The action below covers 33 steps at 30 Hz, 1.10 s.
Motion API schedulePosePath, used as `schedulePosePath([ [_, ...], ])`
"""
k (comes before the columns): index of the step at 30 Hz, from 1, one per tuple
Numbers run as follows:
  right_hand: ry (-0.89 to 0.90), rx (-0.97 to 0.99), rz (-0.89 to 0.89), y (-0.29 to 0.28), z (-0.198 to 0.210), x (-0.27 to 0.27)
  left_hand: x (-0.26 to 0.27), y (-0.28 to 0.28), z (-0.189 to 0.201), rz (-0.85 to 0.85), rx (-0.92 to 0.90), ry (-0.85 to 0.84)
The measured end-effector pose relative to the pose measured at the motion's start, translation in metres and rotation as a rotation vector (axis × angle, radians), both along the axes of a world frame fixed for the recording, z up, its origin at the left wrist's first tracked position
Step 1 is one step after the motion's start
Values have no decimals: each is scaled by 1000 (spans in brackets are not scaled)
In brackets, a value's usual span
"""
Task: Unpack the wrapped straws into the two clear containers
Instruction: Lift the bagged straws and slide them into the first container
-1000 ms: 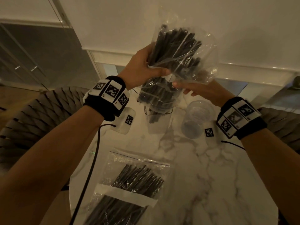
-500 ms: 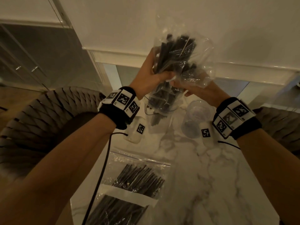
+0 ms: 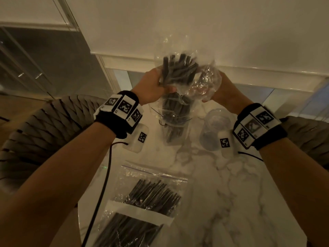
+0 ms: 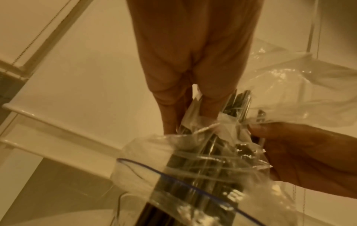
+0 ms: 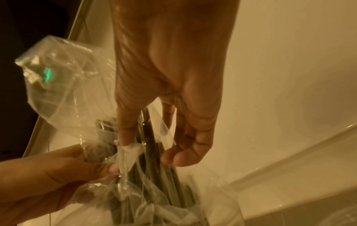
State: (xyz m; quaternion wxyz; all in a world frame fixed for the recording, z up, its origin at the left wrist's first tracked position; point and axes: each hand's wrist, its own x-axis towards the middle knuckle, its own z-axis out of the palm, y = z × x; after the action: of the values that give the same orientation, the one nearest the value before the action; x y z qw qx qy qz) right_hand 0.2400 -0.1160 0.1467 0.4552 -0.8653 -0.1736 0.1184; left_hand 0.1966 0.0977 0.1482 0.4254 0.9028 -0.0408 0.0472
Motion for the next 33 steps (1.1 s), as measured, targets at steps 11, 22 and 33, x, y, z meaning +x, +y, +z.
schedulePosePath([
  [11, -197, -145, 32, 7, 16, -16, -16, 11, 11, -3, -74, 186],
  [22, -150, 8, -102, -16, 7, -8, -11, 13, 27, 101, 114, -96],
  [33, -111, 38, -21, -12, 3, -4, -25, 35, 34, 91, 15, 54],
])
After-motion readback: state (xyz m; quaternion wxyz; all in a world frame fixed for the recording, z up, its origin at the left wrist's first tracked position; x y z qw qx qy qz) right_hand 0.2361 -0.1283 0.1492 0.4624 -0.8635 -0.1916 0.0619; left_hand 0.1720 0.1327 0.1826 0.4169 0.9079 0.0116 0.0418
